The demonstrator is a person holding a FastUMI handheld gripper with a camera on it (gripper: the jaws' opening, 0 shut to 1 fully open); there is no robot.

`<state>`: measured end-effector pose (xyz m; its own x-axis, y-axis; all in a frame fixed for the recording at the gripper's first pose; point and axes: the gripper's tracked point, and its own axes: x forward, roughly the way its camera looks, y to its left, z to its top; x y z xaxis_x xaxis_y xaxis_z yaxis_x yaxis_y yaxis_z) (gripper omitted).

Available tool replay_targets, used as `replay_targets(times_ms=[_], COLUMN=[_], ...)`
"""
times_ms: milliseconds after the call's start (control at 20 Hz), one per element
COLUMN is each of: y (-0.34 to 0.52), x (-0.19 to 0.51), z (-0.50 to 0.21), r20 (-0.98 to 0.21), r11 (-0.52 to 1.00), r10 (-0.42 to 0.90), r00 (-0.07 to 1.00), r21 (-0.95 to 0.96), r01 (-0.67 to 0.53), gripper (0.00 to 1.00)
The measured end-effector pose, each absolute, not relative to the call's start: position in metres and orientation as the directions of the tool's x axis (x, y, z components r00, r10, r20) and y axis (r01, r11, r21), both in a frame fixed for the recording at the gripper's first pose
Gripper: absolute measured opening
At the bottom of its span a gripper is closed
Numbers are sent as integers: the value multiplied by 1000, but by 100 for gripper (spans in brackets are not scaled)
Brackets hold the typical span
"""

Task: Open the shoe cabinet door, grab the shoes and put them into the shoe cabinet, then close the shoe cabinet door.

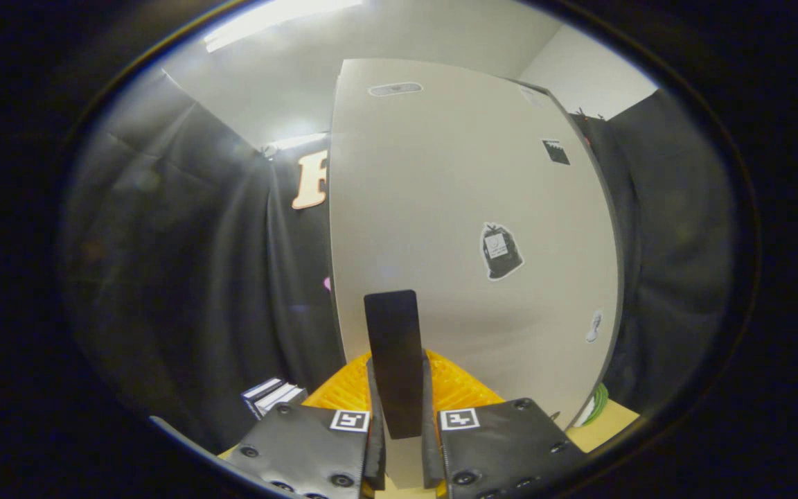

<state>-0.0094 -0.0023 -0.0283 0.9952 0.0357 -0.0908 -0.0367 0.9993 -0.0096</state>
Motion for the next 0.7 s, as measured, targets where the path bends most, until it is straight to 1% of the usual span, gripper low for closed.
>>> replay_targets(times_ms=[400,700], y=[-25,-57], x=[-59,-97], z=[-16,-2], r20=[-72,-76], r11=[999,998], r10=[18,38], r00=[997,996], r21=[-32,-39], r01=[-21,-42], gripper=[22,22])
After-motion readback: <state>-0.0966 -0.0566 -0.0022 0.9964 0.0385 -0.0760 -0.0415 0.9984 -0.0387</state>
